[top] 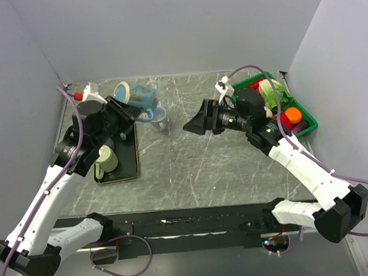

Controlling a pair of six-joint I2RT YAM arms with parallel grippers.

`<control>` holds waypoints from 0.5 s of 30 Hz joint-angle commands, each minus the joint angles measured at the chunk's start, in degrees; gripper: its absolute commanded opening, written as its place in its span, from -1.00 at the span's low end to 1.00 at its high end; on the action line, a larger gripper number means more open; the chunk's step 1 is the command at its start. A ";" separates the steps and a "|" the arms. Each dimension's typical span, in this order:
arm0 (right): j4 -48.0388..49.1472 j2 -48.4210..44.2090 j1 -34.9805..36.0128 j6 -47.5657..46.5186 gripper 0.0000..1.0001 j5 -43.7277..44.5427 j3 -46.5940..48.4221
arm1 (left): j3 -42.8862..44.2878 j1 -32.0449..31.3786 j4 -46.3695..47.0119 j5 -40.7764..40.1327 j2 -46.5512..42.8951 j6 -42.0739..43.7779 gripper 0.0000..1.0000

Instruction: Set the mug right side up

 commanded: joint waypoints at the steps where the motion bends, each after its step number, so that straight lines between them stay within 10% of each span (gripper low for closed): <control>1: 17.57 -2.41 0.21 15.84 0.99 -10.73 2.40 | 3.44 -0.09 24.05 10.54 -1.70 -0.71 -0.98; 15: 36.57 4.97 3.99 31.25 0.99 -10.66 8.54 | -0.34 -0.26 44.27 21.97 0.93 -13.46 -0.98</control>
